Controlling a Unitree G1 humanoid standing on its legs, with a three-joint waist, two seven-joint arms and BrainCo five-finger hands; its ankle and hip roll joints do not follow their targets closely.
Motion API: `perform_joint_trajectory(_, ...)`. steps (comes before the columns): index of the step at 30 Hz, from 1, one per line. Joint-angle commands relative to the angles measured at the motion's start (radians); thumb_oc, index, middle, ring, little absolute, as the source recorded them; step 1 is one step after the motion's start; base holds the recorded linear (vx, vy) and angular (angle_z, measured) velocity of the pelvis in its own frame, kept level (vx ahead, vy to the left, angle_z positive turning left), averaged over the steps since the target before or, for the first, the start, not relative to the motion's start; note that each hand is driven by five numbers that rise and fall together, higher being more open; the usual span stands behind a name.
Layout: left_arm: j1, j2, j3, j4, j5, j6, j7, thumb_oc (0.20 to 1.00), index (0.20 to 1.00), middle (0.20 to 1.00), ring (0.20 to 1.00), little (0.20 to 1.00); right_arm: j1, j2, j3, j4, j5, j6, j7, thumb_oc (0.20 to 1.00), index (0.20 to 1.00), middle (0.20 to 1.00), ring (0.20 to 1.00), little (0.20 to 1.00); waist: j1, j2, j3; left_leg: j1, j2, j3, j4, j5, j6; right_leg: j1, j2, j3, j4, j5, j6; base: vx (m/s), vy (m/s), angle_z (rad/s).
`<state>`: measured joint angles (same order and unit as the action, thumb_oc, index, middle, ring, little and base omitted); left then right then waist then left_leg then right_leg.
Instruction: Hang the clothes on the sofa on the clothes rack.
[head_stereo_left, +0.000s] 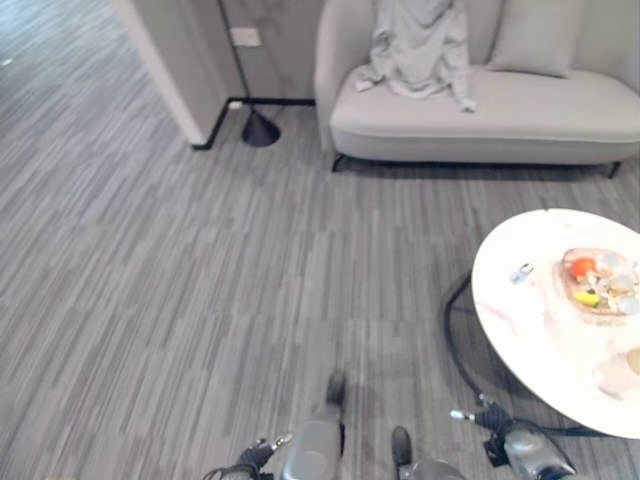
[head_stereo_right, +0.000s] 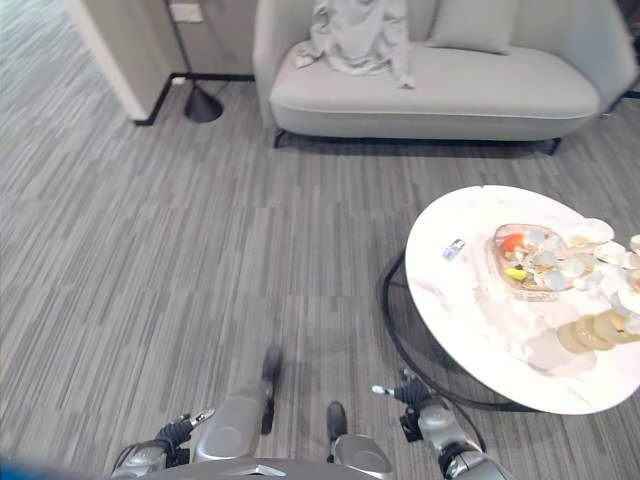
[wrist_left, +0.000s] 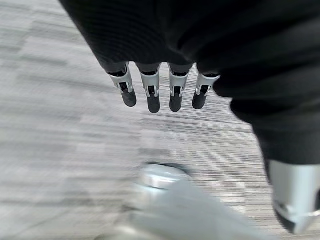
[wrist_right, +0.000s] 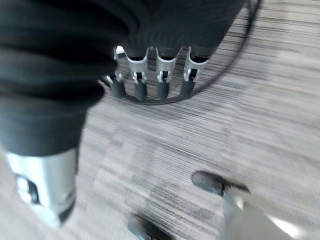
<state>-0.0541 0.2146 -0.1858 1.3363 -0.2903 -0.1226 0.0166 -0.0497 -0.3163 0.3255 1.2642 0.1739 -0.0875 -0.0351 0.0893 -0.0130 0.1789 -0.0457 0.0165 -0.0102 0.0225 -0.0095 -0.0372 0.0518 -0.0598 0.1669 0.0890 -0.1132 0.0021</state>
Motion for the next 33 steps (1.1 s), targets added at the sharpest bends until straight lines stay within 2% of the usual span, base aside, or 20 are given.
perform_joint_trajectory(1,0.015,0.068,-0.027,-0.046,0.036,-0.027,-0.008,1.0,1.0,1.0,1.0,1.0,-0.001,-0.013,-0.017,-0.042,0.041,-0.007,0.015,1.0,1.0,1.0,1.0,1.0,-0.003,-0.084,-0.048,-0.171,-0.13,-0.008,-0.005,0.108,0.088,0.201,-0.078,0.056,0.151,0.253,0.108,0.47,0.226,-0.07)
perform_joint_trajectory(2,0.0,0.082,-0.037,-0.068,0.037,-0.028,-0.008,1.0,1.0,1.0,1.0,1.0,-0.002,-0.019,-0.035,-0.052,0.051,-0.007,0.012,1.0,1.0,1.0,1.0,1.0,-0.027,-0.065,-0.024,-0.09,-0.145,-0.028,-0.001,0.061,0.118,0.121,-0.094,0.043,0.369,0.43,0.11,0.32,0.17,0.1)
perform_joint_trajectory(4,-0.011,0.088,-0.042,-0.076,0.035,-0.031,-0.006,1.0,1.0,1.0,1.0,1.0,0.004,-0.021,-0.046,-0.058,0.056,-0.01,0.012,1.0,1.0,1.0,1.0,1.0,-0.043,-0.042,-0.017,-0.046,-0.142,-0.044,-0.012,0.038,0.132,0.064,-0.081,0.035,0.444,0.443,0.088,0.4,0.228,-0.05)
perform_joint_trajectory(5,-0.017,0.09,-0.045,-0.086,0.036,-0.034,-0.006,1.0,1.0,1.0,1.0,1.0,0.01,-0.018,-0.05,-0.067,0.056,-0.015,0.013,1.0,1.0,1.0,1.0,1.0,-0.068,-0.019,0.0,0.01,-0.131,-0.068,-0.026,0.018,0.142,-0.014,-0.056,0.013,0.525,0.368,0.063,0.72,0.254,0.13)
perform_joint_trajectory(6,-0.035,0.095,-0.048,-0.115,0.026,-0.041,-0.003,1.0,1.0,1.0,1.0,1.0,0.029,-0.016,-0.058,-0.08,0.06,-0.018,0.008,1.0,1.0,1.0,1.0,1.0,-0.114,0.005,0.016,0.096,-0.119,-0.108,-0.046,-0.013,0.139,-0.105,-0.021,-0.062,0.498,0.203,0.032,0.72,0.175,0.39)
perform_joint_trajectory(8,-0.05,0.097,-0.057,-0.133,0.023,-0.045,-0.002,1.0,1.0,1.0,1.0,1.0,0.036,-0.016,-0.063,-0.082,0.065,-0.018,0.005,1.0,1.0,1.0,1.0,1.0,-0.145,0.013,0.017,0.143,-0.114,-0.124,-0.06,-0.038,0.128,-0.177,0.009,-0.117,0.375,0.146,0.037,0.48,0.013,0.54)
perform_joint_trajectory(9,-0.05,0.097,-0.057,-0.133,0.023,-0.045,-0.002,1.0,1.0,1.0,1.0,1.0,0.036,-0.016,-0.063,-0.082,0.065,-0.018,0.005,1.0,1.0,1.0,1.0,1.0,-0.155,0.012,0.027,0.158,-0.113,-0.134,-0.065,-0.038,0.127,-0.16,0.007,-0.127,0.373,0.14,0.035,0.48,-0.076,0.93)
perform_joint_trajectory(11,-0.067,0.095,-0.068,-0.116,0.04,-0.05,0.008,1.0,1.0,1.0,1.0,1.0,0.044,-0.019,-0.076,-0.092,0.076,-0.015,0.003,1.0,1.0,1.0,1.0,1.0,-0.215,-0.007,0.034,0.273,-0.128,-0.18,-0.101,-0.091,0.108,-0.228,0.043,-0.174,0.062,0.185,0.071,0.57,-0.088,0.97)
perform_joint_trajectory(12,-0.067,0.095,-0.068,-0.116,0.04,-0.05,0.008,1.0,1.0,1.0,1.0,1.0,0.044,-0.019,-0.076,-0.092,0.076,-0.015,0.003,1.0,1.0,1.0,1.0,1.0,-0.216,-0.006,0.037,0.276,-0.127,-0.181,-0.102,-0.092,0.108,-0.224,0.043,-0.175,0.06,0.185,0.071,0.43,-0.075,0.72)
perform_joint_trajectory(14,-0.081,0.09,-0.07,-0.095,0.074,-0.05,0.009,1.0,1.0,1.0,1.0,1.0,0.051,-0.015,-0.088,-0.078,0.072,-0.006,0.002,1.0,1.0,1.0,1.0,1.0,-0.253,-0.023,0.032,0.366,-0.127,-0.212,-0.11,-0.157,0.084,-0.285,0.043,-0.253,-0.171,0.244,0.114,0.55,-0.123,0.57)
perform_joint_trajectory(19,-0.072,0.073,-0.081,-0.071,0.135,-0.044,-0.004,1.0,1.0,1.0,1.0,1.0,0.065,-0.021,-0.09,-0.076,0.051,-0.001,0.005,1.0,1.0,1.0,1.0,1.0,-0.273,-0.024,0.01,0.467,-0.091,-0.212,-0.11,-0.213,0.056,-0.337,0.037,-0.405,-0.176,0.245,0.123,0.57,-0.197,0.5)
perform_joint_trajectory(21,-0.058,0.061,-0.092,-0.065,0.143,-0.046,-0.007,1.0,1.0,1.0,1.0,1.0,0.081,-0.031,-0.079,-0.068,0.046,0.001,0.017,1.0,1.0,1.0,1.0,1.0,-0.293,-0.013,-0.025,0.499,-0.022,-0.211,-0.022,-0.188,0.023,-0.257,0.086,-0.314,-0.176,0.305,0.076,0.93,-0.371,0.5)
perform_joint_trajectory(23,-0.039,0.05,-0.088,-0.071,0.112,-0.04,-0.014,1.0,1.0,1.0,1.0,1.0,0.086,-0.039,-0.078,-0.066,0.061,-0.003,0.021,1.0,1.0,1.0,1.0,1.0,-0.303,0.015,-0.041,0.419,0.033,-0.196,0.267,0.025,-0.061,-0.165,0.116,-0.256,-0.176,0.281,0.033,0.62,-0.232,0.55)
perform_joint_trajectory(24,-0.039,0.05,-0.088,-0.071,0.112,-0.04,-0.014,1.0,1.0,1.0,1.0,1.0,0.086,-0.039,-0.078,-0.066,0.061,-0.003,0.021,1.0,1.0,1.0,1.0,1.0,-0.303,0.015,-0.041,0.419,0.033,-0.196,0.267,0.025,-0.061,-0.165,0.116,-0.256,-0.176,0.281,0.033,0.45,-0.247,0.09)
perform_joint_trajectory(25,-0.027,0.054,-0.085,-0.08,0.087,-0.034,-0.014,1.0,1.0,1.0,1.0,1.0,0.076,-0.046,-0.071,-0.084,0.072,-0.007,0.019,1.0,1.0,1.0,1.0,1.0,-0.28,-0.016,-0.027,0.264,-0.001,-0.194,0.555,0.175,-0.067,-0.104,0.114,-0.201,-0.176,0.258,0.002,0.29,-0.189,0.13)
perform_joint_trajectory(27,-0.021,0.055,-0.081,-0.082,0.079,-0.034,-0.011,1.0,1.0,1.0,1.0,1.0,0.067,-0.05,-0.062,-0.091,0.073,-0.008,0.017,1.0,1.0,1.0,1.0,1.0,-0.263,-0.033,-0.019,0.21,-0.005,-0.172,0.639,0.202,-0.051,-0.072,0.114,-0.182,-0.176,0.242,-0.011,0.34,-0.267,-0.3)
perform_joint_trajectory(30,-0.005,0.057,-0.065,-0.076,0.064,-0.03,-0.005,1.0,1.0,1.0,1.0,1.0,0.024,-0.063,-0.058,-0.087,0.079,-0.002,-0.003,1.0,1.0,1.0,1.0,1.0,-0.18,-0.072,0.018,-0.005,-0.04,-0.085,0.777,0.051,0.047,0.017,0.111,-0.095,-0.176,0.198,-0.032,0.38,-0.261,-0.33)
perform_joint_trajectory(31,-0.002,0.055,-0.061,-0.075,0.056,-0.03,-0.006,1.0,1.0,1.0,1.0,1.0,0.019,-0.065,-0.062,-0.092,0.086,-0.007,-0.007,1.0,1.0,1.0,1.0,1.0,-0.159,-0.081,0.025,-0.068,-0.056,-0.062,0.751,0.017,0.062,0.037,0.111,-0.066,-0.176,0.192,-0.029,0.53,-0.16,-1.21)
perform_joint_trajectory(32,0.008,0.054,-0.051,-0.072,0.045,-0.037,0.0,1.0,1.0,1.0,1.0,1.0,0.008,-0.075,-0.075,-0.11,0.109,-0.019,-0.017,1.0,1.0,1.0,1.0,1.0,-0.132,-0.088,0.04,-0.138,-0.08,-0.047,0.601,-0.026,0.071,0.075,0.114,-0.021,-0.176,0.179,-0.024,0.47,-0.108,-1.49)
perform_joint_trajectory(33,0.009,0.056,-0.05,-0.073,0.04,-0.037,0.002,1.0,1.0,1.0,1.0,1.0,0.005,-0.078,-0.082,-0.112,0.116,-0.023,-0.022,1.0,1.0,1.0,1.0,1.0,-0.124,-0.087,0.037,-0.154,-0.1,-0.057,0.498,-0.018,0.069,0.076,0.114,-0.01,-0.176,0.176,-0.021,0.51,-0.081,-1.26)
